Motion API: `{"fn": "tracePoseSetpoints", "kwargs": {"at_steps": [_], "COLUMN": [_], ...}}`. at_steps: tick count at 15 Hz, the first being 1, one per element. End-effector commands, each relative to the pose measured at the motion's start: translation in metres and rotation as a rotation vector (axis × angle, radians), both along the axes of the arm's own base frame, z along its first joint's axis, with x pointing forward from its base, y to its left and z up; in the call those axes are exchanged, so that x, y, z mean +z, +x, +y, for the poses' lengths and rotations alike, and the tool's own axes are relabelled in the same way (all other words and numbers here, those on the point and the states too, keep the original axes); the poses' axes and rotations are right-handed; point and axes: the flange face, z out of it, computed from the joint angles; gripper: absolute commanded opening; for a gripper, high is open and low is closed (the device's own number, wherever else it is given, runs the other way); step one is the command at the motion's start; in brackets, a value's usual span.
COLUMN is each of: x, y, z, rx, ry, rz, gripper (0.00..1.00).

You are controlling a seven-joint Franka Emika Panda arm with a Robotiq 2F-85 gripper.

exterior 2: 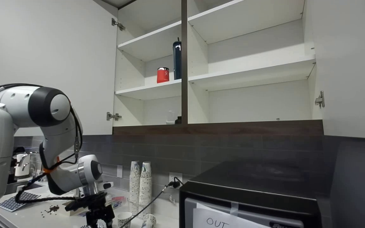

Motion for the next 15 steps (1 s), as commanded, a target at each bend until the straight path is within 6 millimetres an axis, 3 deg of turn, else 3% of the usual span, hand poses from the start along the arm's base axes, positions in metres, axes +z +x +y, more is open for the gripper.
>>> {"fn": "tracePoseSetpoints", "kwargs": {"at_steps": [1,7,11,15], "x": [-0.004,-0.018,-0.038,-0.061], "y": [0.005,0.014,0.022,0.025], "z": [0.002,0.011,0.015,0.033], "rx": [-0.005,-0.008,-0.024,-0.014], "ry": [0.0,0.002,-0.082,-0.117], "rz": [0.001,0.016,-0.01,-0.026], "gripper": [1.0,1.0,1.0,1.0]}}
